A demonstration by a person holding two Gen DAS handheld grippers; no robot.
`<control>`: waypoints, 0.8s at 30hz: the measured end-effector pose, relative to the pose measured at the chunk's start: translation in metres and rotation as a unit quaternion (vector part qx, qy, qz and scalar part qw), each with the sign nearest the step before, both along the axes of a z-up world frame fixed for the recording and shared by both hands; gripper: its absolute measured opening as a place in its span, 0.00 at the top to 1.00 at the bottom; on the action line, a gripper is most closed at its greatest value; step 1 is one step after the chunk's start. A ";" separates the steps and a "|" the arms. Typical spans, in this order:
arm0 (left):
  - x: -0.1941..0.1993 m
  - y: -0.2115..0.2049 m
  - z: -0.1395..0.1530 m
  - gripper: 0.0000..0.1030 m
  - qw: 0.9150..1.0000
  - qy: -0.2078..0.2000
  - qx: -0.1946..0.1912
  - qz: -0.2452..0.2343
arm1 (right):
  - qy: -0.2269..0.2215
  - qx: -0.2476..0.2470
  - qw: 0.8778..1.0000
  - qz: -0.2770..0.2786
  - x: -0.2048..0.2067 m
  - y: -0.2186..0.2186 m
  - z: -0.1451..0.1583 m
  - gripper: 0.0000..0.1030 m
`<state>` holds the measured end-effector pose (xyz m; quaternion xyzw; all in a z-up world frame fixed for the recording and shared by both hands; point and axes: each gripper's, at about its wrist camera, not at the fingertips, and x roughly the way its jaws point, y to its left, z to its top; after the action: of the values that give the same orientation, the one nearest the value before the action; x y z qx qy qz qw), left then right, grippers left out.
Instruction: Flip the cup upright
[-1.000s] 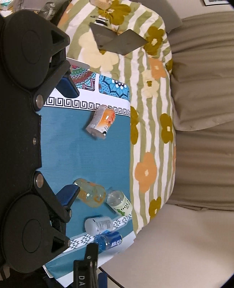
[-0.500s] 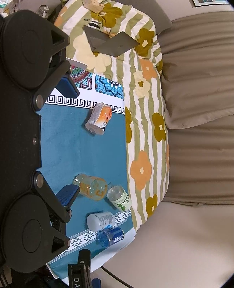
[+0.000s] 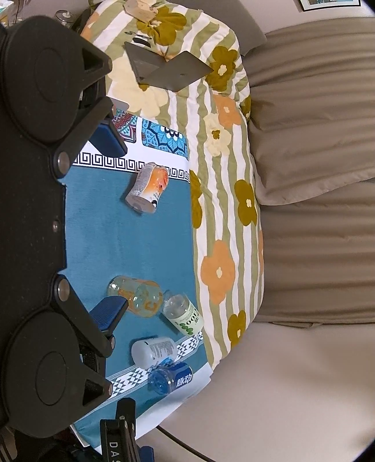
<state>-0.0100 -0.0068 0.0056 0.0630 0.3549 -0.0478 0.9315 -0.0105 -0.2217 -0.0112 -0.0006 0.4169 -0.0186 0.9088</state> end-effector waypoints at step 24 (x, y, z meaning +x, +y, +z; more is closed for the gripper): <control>-0.001 -0.004 0.001 0.00 1.000 -0.005 0.009 -0.002 | -0.001 0.006 1.000 -0.007 0.001 -0.005 -0.003 0.00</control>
<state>-0.0109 -0.0108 0.0070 0.0723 0.3502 -0.0465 0.9327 -0.0098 -0.2262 -0.0146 0.0079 0.4163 -0.0220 0.9089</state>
